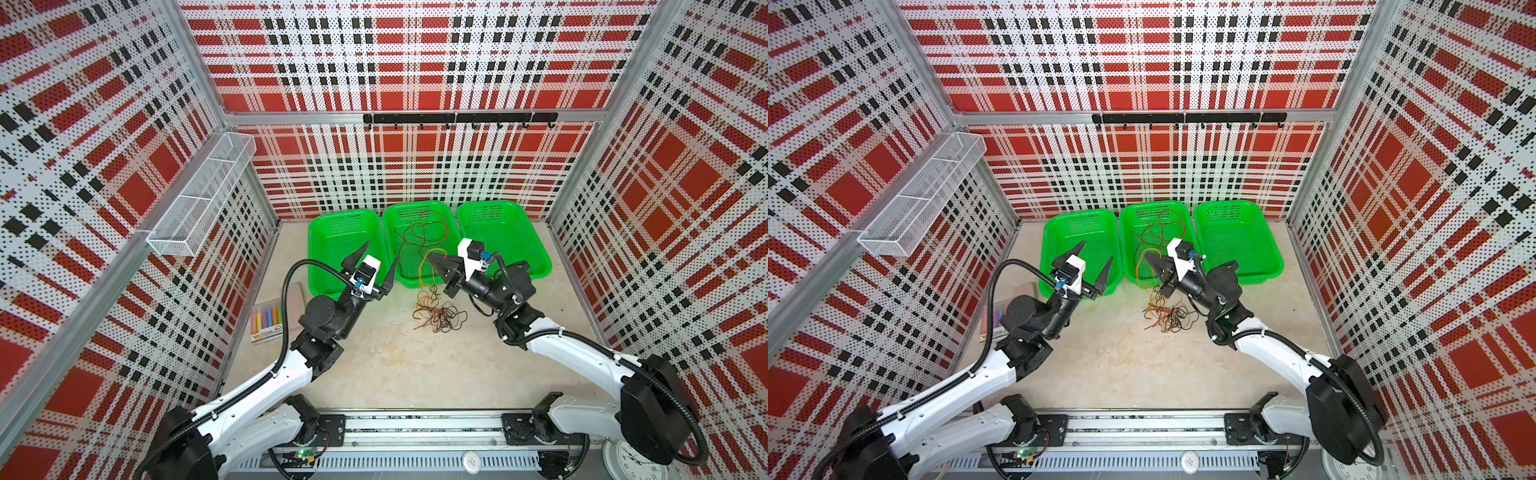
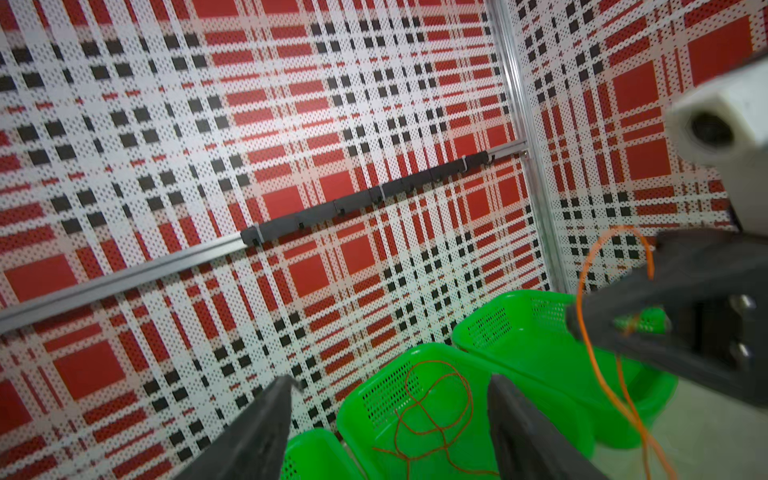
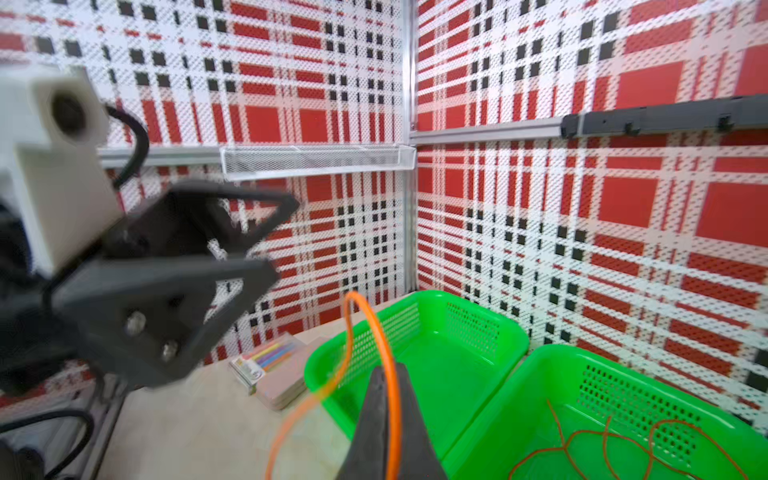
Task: Untangle the cables
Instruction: 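Grasp the orange wire with the right gripper while the left gripper releases it, then raise the orange wire high with the right gripper while the left gripper holds the tangle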
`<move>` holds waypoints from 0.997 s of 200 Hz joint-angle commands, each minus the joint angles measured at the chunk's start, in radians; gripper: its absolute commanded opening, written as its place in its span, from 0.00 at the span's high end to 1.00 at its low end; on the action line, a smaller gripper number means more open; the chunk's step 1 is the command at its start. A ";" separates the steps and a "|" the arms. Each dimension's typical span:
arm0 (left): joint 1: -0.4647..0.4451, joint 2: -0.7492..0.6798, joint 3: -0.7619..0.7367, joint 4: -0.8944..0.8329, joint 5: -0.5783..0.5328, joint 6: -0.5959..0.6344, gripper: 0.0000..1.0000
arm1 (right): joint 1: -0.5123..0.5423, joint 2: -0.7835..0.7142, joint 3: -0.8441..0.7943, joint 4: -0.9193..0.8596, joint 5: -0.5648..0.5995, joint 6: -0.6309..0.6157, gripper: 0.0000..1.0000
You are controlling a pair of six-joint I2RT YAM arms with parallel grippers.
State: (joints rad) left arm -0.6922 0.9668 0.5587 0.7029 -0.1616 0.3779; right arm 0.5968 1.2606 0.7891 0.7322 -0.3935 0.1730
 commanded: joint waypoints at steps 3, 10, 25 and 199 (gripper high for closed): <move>0.006 -0.003 -0.064 0.072 0.059 -0.085 0.27 | -0.003 -0.029 0.085 -0.118 -0.046 0.025 1.00; 0.005 0.003 -0.083 0.075 0.094 -0.082 0.30 | -0.004 -0.029 0.104 -0.135 -0.046 0.021 1.00; -0.015 0.032 -0.121 0.110 0.129 -0.085 0.33 | -0.009 -0.027 0.144 -0.164 -0.043 0.021 1.00; -0.168 0.467 -0.202 0.598 0.175 -0.149 0.40 | -0.023 -0.057 0.180 -0.261 -0.046 0.002 1.00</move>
State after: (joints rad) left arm -0.8646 1.4082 0.3874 1.1820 0.0292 0.2646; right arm 0.5793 1.2285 0.9916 0.4717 -0.4683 0.1967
